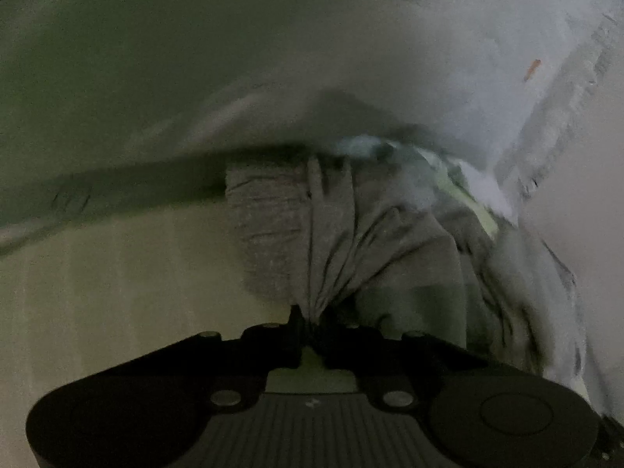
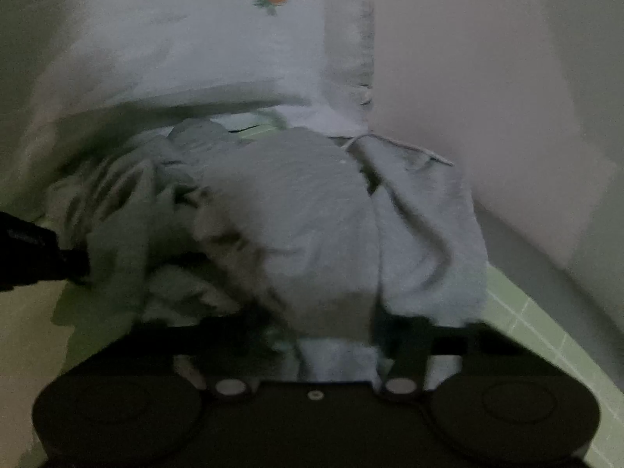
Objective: Fold clothes
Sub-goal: 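Grasp the crumpled grey garment with both grippers and lift it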
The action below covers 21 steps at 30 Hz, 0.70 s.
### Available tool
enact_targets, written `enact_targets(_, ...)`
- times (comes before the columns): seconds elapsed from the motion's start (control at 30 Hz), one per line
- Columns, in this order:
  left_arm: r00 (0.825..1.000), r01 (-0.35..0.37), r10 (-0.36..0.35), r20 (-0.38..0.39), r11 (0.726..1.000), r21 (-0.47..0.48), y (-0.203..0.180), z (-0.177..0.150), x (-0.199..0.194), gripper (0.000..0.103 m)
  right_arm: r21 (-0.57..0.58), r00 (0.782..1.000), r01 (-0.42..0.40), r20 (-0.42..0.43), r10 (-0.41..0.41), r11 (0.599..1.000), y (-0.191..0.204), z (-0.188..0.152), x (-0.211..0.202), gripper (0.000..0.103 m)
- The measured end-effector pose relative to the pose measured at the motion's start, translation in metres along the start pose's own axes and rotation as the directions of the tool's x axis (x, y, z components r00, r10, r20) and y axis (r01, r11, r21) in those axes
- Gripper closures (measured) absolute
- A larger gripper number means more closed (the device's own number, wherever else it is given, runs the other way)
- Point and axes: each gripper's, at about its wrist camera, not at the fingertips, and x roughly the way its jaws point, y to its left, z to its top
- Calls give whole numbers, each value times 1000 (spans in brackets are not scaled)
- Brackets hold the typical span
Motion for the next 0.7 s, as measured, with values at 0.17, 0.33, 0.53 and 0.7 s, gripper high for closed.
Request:
enact_targets(0.17,997,-57,58,-60,998,27,18,-52,-55,95,-140,997,-68,-37,64,988,8,-39,-50,75)
enact_targets(0.33,982,-138,143,-126,989,55,59,-129,-139,95,-217,972,-209,-149,179,953,21,-99,-120,76)
enact_targets(0.53,933,-329,295,-207,932,-154,159,-245,-268,95,-216,845,-499,-337,416,839,52,-172,-198,74)
enact_targets(0.7,883,-467,396,-250,784,-409,240,-329,-366,95,-252,719,-672,-448,532,696,102,-222,-254,73)
